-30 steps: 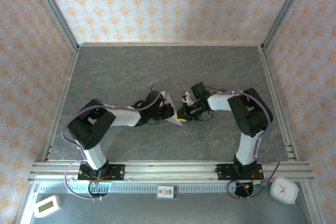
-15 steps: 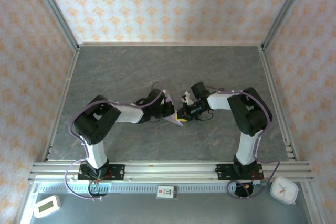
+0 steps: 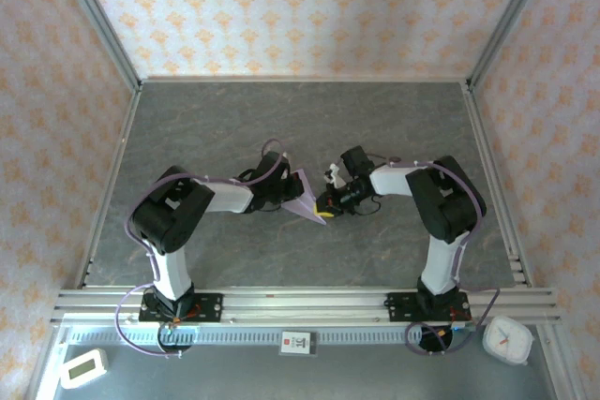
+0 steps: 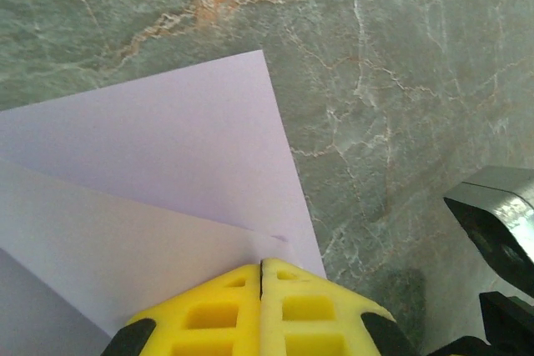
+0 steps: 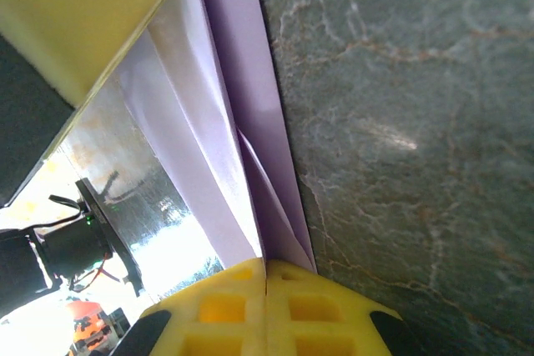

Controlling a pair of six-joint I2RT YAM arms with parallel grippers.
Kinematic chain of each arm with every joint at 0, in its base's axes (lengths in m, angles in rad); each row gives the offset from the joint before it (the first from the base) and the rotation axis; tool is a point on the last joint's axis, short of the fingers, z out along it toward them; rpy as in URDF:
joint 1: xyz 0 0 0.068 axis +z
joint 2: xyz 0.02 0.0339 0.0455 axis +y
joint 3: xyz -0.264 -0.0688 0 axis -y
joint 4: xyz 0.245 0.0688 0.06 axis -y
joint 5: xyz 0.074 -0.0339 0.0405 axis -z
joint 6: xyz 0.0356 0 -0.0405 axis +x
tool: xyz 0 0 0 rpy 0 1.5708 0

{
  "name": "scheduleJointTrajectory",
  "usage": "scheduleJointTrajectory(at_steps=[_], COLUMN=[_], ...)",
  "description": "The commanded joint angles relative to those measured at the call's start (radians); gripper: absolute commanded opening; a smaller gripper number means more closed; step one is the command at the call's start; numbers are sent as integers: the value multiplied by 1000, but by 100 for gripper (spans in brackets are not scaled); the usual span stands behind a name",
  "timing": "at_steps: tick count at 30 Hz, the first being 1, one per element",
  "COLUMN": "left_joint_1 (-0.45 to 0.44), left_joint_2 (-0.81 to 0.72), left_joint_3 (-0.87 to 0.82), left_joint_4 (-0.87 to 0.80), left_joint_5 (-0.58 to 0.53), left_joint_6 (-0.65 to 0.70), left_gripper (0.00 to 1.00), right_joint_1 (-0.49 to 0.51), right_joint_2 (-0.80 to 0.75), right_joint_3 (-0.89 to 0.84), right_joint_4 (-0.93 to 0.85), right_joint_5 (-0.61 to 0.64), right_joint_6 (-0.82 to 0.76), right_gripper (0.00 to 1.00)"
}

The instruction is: Fold a paper plane with a square sheet of paper (pick it up from the middle)

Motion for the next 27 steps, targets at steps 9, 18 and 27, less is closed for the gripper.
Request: scheduleJointTrajectory(at_steps=[9,18,27], left_joint_1=[9,9,9], left_joint_2=[44,46,48], left_joint_3=[17,16,2], left_joint_4=[-78,-104,-108], left_joint_5=[-58,-63,-70], left_joint_6=[41,59,71], left_gripper=[0,0,0], right_joint_1=[-2,13,45], right_joint_2=[-9,-133,-157], right_joint_3=[35,35,68], right_joint_4=[-122,-93,-101], right_joint_5=[265,284,350], right_joint_6=[30,105,143], right_gripper=[19,10,27])
